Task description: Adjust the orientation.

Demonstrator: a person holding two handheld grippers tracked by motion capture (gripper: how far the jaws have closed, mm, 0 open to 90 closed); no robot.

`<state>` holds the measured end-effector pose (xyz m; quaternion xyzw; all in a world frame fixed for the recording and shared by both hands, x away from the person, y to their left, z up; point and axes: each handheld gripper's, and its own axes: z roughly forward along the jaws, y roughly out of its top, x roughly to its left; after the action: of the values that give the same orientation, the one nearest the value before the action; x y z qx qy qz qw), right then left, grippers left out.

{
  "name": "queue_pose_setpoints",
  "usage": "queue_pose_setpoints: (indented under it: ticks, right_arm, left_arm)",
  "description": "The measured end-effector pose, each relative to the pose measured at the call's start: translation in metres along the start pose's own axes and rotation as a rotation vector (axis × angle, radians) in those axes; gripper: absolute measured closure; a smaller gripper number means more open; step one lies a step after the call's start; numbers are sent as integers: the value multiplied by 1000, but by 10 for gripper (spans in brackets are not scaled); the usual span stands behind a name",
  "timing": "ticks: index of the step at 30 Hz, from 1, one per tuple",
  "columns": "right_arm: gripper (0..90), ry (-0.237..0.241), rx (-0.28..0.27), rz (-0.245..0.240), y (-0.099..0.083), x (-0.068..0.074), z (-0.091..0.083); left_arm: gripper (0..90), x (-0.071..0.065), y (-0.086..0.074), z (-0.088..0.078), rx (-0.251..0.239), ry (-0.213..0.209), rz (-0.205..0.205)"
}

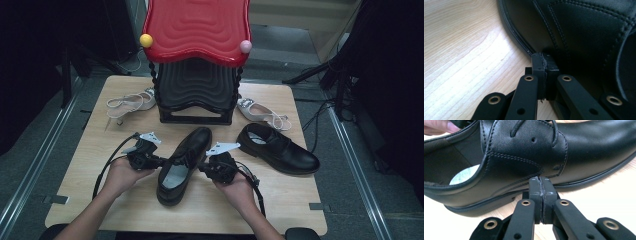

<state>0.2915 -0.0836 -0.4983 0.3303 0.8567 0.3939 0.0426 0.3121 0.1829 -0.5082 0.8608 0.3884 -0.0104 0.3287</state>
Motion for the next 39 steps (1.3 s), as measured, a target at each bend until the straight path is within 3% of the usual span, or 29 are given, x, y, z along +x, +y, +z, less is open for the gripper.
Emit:
queue_pose_setpoints:
  ticks: [7, 13, 15, 26, 39]
  right_arm:
    - [900, -10, 5, 9, -2, -5, -5]
    - [900, -29, 10, 35, -6, -10, -12]
    - [900, -48, 8, 51, -8, -15, -17]
    - [900, -107, -2, 99, -15, -30, -30]
    - [900, -153, -5, 150, -17, -49, -38]
  left_arm:
    - [900, -3, 3, 6, -6, -35, -19]
    - [900, -12, 8, 12, -6, -44, 0]
    - [900, -17, 12, 18, -13, -42, -20]
    - [900, -32, 22, 33, -22, -83, -6]
    - [900, -46, 30, 49, -74, -81, -40]
